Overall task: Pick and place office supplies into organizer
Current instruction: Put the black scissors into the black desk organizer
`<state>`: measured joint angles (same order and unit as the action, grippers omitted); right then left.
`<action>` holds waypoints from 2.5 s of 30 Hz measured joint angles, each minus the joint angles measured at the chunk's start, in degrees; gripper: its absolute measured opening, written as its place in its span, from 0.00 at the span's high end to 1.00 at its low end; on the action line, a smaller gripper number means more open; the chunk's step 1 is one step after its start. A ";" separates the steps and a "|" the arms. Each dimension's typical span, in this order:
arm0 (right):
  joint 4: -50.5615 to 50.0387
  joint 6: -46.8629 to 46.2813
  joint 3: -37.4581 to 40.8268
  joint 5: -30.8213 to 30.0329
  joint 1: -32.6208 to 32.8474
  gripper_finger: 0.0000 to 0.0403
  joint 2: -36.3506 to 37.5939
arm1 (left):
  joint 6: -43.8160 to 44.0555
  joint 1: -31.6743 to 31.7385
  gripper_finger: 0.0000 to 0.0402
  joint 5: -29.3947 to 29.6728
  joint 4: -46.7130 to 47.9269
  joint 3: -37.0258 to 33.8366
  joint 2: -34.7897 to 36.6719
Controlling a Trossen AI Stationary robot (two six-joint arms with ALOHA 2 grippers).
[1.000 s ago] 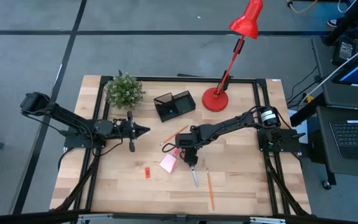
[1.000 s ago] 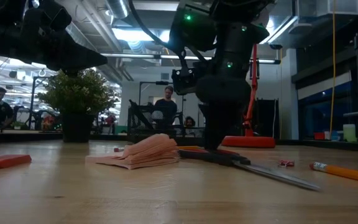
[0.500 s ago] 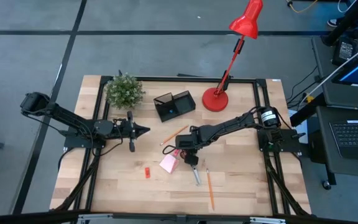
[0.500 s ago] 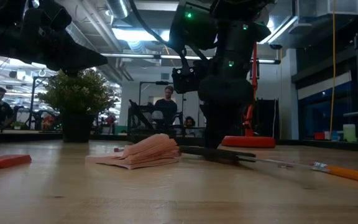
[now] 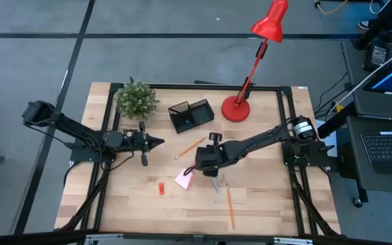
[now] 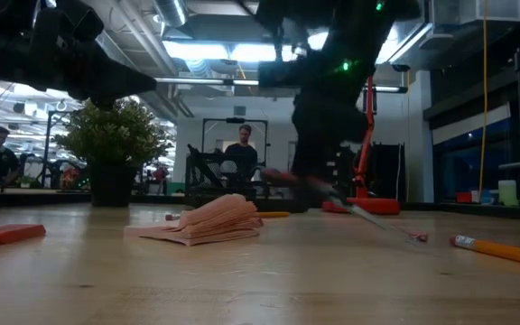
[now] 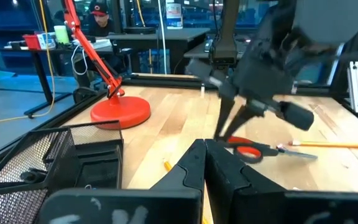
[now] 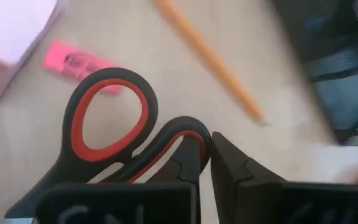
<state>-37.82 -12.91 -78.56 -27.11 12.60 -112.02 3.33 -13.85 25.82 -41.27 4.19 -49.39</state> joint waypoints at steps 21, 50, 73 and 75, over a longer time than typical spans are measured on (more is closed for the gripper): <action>10.15 13.62 -0.15 -41.10 7.04 0.97 10.92 | -1.21 0.01 1.00 -3.43 -4.02 4.70 -0.11; 29.92 35.54 -0.17 -45.33 7.02 0.97 10.76 | -9.92 0.07 0.81 -3.38 -3.99 23.40 -19.43; 30.72 36.40 -0.17 -45.44 7.02 0.97 10.77 | 8.12 6.01 0.59 -5.50 -8.10 23.74 -23.01; 30.75 36.51 -0.17 -45.46 7.02 0.97 10.76 | 8.59 6.60 0.59 -6.77 -8.18 23.74 -23.04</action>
<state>-7.07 23.60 -78.74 -72.58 19.62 -101.25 11.92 -7.25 19.05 -49.45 27.92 -72.42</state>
